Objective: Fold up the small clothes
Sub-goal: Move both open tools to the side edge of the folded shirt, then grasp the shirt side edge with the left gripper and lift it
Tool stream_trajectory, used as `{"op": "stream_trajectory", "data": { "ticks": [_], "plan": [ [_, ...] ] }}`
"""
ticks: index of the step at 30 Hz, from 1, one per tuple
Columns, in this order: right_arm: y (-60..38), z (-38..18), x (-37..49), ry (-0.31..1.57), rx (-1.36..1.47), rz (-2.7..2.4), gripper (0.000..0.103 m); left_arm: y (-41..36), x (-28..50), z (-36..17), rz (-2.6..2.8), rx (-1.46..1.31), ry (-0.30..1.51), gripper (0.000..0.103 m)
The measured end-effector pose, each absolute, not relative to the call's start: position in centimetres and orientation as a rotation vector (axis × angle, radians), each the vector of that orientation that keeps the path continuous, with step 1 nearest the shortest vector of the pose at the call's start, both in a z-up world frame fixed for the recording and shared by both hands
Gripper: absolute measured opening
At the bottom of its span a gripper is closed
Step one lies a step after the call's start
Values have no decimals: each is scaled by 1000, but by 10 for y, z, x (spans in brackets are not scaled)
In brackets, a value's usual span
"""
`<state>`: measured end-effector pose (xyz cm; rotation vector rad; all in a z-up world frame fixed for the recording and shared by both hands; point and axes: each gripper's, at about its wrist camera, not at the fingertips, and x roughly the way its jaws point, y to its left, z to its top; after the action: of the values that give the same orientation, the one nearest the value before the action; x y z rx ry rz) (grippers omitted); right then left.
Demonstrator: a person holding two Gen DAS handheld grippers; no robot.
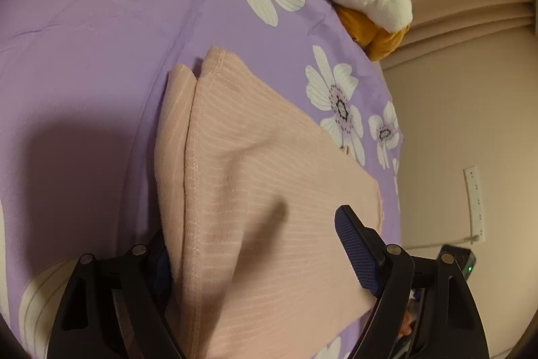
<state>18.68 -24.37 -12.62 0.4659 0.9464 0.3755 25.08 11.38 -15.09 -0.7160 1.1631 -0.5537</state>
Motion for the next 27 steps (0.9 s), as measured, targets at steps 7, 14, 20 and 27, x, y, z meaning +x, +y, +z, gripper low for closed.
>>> {"op": "stream_trajectory", "data": {
  "ticks": [7, 14, 20, 27],
  "plan": [
    [-207, -135, 234, 982, 397, 398, 76, 113, 248, -146, -488, -621, 1181, 51],
    [-171, -146, 270, 1025, 310, 388, 48, 115, 248, -145, -452, -538, 1197, 19],
    [-149, -160, 286, 1068, 192, 336, 20, 114, 245, -135, -441, -516, 1172, 12],
    [-155, -138, 265, 1037, 211, 372, 18, 98, 237, -97, -471, -443, 1115, 12]
  ]
}}
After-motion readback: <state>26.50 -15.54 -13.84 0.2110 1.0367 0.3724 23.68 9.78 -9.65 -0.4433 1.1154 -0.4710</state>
